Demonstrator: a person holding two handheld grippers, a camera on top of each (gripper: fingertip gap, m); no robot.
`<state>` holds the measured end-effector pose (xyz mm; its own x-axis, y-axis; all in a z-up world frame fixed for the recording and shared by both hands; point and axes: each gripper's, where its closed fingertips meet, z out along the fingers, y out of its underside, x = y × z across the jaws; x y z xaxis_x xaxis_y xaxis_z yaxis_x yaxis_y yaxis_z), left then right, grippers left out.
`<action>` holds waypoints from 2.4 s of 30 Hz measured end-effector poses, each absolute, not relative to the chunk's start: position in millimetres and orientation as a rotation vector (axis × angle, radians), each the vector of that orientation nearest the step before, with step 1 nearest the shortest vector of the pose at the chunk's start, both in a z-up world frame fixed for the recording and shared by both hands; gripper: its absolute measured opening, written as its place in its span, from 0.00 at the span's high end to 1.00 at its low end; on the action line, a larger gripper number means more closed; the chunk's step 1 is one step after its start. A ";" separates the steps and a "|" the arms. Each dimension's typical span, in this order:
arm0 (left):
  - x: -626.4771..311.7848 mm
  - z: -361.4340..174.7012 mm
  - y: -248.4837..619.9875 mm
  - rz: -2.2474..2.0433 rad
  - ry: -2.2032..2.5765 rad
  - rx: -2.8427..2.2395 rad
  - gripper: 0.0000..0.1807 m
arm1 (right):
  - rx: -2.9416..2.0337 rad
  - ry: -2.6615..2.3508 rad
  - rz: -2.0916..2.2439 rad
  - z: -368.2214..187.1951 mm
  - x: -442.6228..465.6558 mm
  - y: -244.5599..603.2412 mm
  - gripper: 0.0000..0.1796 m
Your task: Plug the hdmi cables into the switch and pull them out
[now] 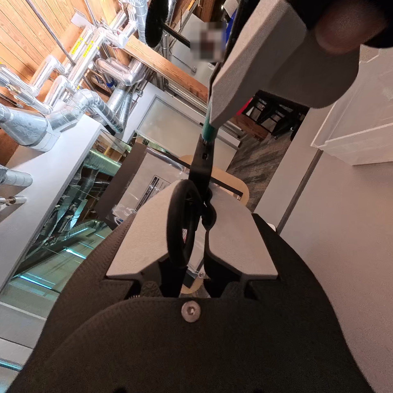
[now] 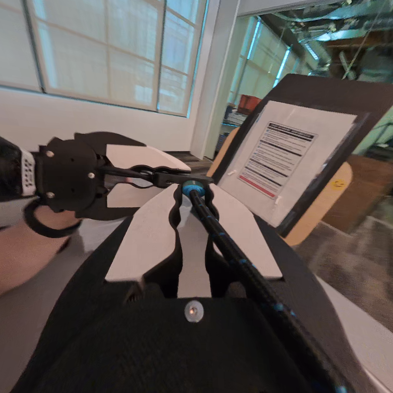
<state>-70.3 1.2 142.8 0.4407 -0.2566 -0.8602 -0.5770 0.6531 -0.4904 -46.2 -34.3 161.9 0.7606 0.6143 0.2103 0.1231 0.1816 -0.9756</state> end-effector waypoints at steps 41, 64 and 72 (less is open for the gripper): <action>-96.1 128.0 23.6 0.149 1.178 -1.100 0.91 | -2.389 -0.292 0.757 -54.8 160.0 -36.5 0.87; -98.3 128.5 20.9 0.154 1.195 -1.092 0.91 | -2.298 0.058 -0.249 -2.3 314.4 -79.5 0.85; -95.2 123.5 21.1 0.162 1.222 -1.095 0.93 | -2.444 -0.012 -0.400 -52.9 335.4 -65.5 0.84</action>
<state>-95.2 21.1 123.5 0.3979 -0.4326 -0.8090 -0.6281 0.5142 -0.5840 335.4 -65.5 -52.9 0.9532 -0.0914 0.2881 0.1081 -0.7871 -0.6073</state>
